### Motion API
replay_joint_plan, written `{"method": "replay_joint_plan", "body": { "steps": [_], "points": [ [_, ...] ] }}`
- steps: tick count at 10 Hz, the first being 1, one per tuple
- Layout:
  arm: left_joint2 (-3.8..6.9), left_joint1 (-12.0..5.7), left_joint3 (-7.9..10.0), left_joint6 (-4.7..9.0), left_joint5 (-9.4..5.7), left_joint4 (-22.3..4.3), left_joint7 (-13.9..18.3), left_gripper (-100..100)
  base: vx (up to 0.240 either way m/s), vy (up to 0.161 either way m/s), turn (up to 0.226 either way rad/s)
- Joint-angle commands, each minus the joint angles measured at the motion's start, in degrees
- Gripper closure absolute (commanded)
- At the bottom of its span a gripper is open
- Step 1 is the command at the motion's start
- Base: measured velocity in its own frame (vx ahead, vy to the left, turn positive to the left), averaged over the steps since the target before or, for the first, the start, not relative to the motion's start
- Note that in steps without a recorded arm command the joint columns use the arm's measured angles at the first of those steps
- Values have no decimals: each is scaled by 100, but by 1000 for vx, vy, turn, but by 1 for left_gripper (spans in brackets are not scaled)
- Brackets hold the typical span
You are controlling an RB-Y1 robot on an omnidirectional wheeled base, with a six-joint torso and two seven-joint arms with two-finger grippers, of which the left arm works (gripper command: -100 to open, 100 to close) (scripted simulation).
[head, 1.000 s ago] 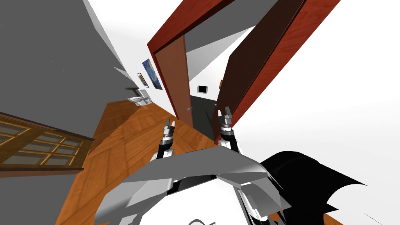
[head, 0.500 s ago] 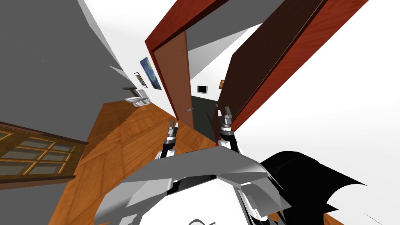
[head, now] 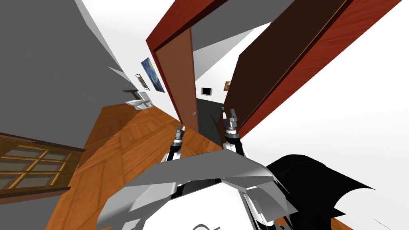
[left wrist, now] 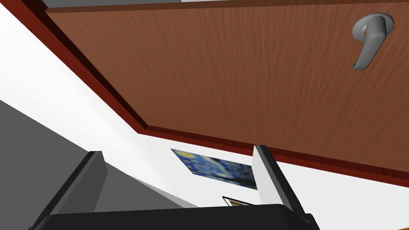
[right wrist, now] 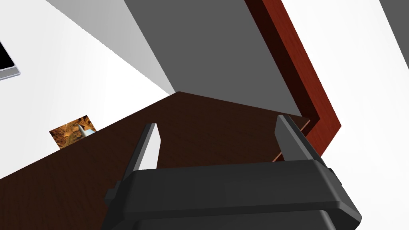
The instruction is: Push the door open
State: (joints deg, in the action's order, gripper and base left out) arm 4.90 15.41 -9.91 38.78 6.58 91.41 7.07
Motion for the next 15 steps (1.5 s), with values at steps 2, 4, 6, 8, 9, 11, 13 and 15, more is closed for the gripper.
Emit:
{"method": "replay_joint_plan", "body": {
  "steps": [2,4,6,8,9,11,13,15],
  "points": [
    [11,-161,-93,61,46,-372,42,-100,94,66,-27],
    [23,-276,-164,95,80,-635,76,-100,100,61,-22],
    [29,-391,-235,130,114,-897,111,-100,85,63,-26],
    [33,-507,-306,165,148,-1160,145,-100,96,80,-28],
    [34,-565,-342,182,165,-1292,163,-100,86,67,-25],
    [36,-679,-412,217,199,-1553,197,-100,87,56,-19],
    [30,-791,-481,251,232,-1808,231,-100,103,73,-29],
    [25,-903,-550,284,266,-2063,264,-100,103,71,-20]
  ]
}}
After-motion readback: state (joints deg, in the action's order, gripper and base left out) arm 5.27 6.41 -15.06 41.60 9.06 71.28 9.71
